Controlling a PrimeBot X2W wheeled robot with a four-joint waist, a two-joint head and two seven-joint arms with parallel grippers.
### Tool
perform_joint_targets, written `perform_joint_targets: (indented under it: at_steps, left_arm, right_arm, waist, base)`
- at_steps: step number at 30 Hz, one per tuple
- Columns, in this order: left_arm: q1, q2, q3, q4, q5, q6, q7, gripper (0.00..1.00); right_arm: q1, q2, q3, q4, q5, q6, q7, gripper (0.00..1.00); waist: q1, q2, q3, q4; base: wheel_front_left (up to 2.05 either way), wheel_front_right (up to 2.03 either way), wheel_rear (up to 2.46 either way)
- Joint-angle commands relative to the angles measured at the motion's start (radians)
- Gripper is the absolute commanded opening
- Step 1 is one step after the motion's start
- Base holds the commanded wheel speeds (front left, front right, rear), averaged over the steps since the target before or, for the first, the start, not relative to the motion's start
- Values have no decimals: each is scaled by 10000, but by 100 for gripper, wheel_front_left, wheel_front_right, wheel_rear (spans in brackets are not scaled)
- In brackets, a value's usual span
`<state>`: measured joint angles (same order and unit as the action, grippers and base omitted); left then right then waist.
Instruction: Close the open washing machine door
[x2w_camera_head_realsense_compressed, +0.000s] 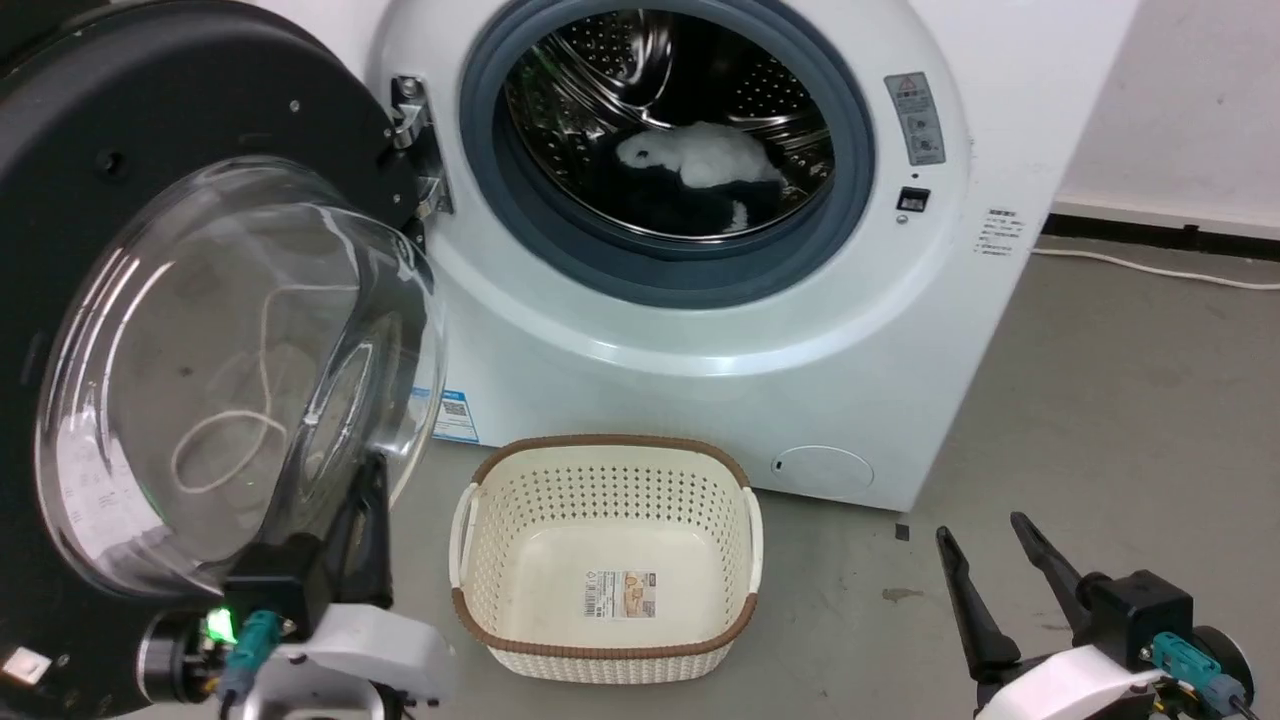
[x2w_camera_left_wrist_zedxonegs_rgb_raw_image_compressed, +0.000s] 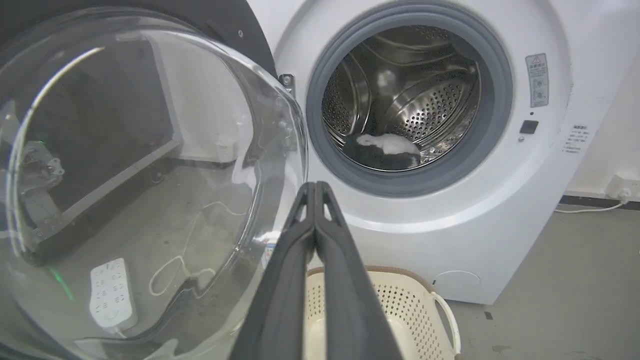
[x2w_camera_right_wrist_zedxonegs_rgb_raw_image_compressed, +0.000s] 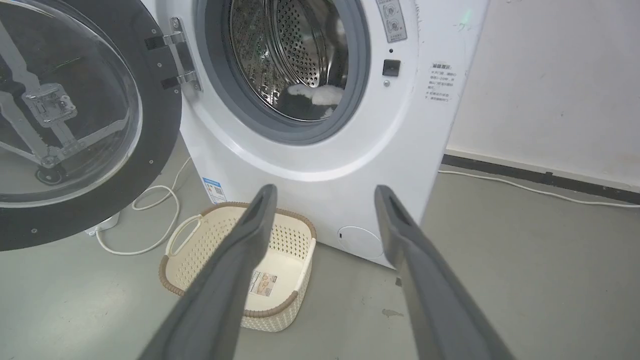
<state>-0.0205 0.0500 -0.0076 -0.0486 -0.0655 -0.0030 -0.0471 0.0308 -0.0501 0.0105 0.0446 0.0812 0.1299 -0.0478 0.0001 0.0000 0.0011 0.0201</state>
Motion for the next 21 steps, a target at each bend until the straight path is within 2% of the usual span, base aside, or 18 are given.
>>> perform_joint_targets:
  at_steps: [1,11,21]
  left_arm:
    - [-127,3,61,-145,-116,-17,-105,0]
    - [-508,2,992,-1355,-377,116,-314,0]
    - [-901,2,3019,-1832,-625,19,-523,0]
  right_arm:
    - [96,0,19,59,109,2,-99,100]
    - [184,0,12,311,437,2,-308,100]
    - [245,0,39,641,784,3,-516,100]
  waist:
    - [-1,0,-8,47]
    - [-1,0,-51,655]
    - [-1,0,-71,1439]
  base:
    - [0,0,0]
    - [0,0,0]
    - [0,0,0]
